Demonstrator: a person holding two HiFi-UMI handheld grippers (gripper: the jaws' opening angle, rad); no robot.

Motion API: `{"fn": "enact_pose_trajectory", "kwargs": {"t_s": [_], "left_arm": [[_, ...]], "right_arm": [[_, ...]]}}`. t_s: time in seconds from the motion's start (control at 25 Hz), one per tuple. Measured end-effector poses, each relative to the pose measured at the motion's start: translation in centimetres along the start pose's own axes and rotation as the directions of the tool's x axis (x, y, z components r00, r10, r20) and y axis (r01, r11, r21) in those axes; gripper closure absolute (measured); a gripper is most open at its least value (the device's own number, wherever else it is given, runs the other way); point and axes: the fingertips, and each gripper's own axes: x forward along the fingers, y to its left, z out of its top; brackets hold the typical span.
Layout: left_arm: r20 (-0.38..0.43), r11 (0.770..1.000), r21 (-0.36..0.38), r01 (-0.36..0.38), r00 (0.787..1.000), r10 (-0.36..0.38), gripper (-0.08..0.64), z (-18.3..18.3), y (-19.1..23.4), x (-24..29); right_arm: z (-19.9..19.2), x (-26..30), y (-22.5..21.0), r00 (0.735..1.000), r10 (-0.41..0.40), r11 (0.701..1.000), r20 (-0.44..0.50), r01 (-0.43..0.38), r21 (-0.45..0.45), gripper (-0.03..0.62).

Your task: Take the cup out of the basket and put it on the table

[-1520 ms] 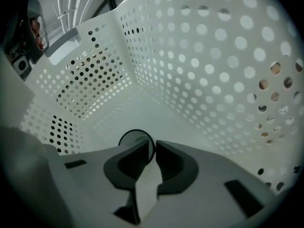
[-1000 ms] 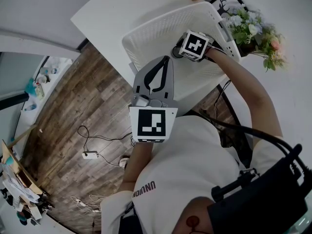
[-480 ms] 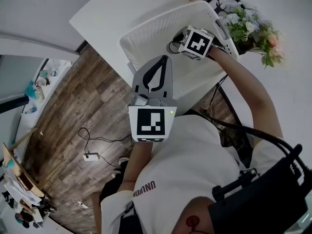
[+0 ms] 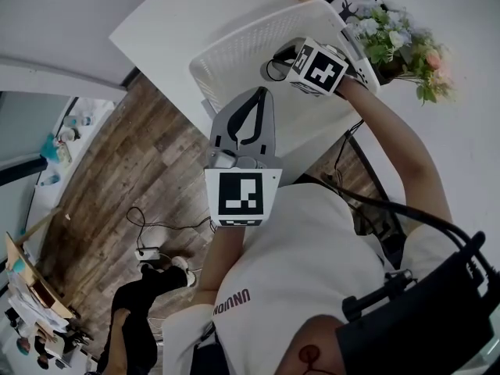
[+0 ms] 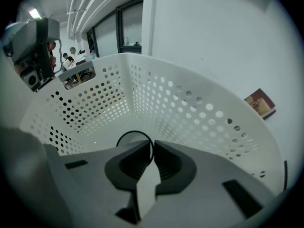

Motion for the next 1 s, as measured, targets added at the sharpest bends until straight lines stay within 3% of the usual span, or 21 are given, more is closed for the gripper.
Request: {"fn": "enact_pose_trajectory", "kwargs": {"t_s": [0.44,1.0], "left_arm": [[0.021,1.0,0.014,-0.001,1.0,0.001,0.548,0.4,-0.5,-0.2],[0.033,0.999,0.027,-0.025,0.999,0.024,0.548,0.8,-0.8,-0.7]], "right_arm": [[1.9,-3.7,-0.6,0.988,-0.086,0.994,0.131,0.077,0.073,0.551],[3.8,-9.1,-1.8,0.921,-0.247,0.963,0.3,0.199,0.181,0.552]]}}
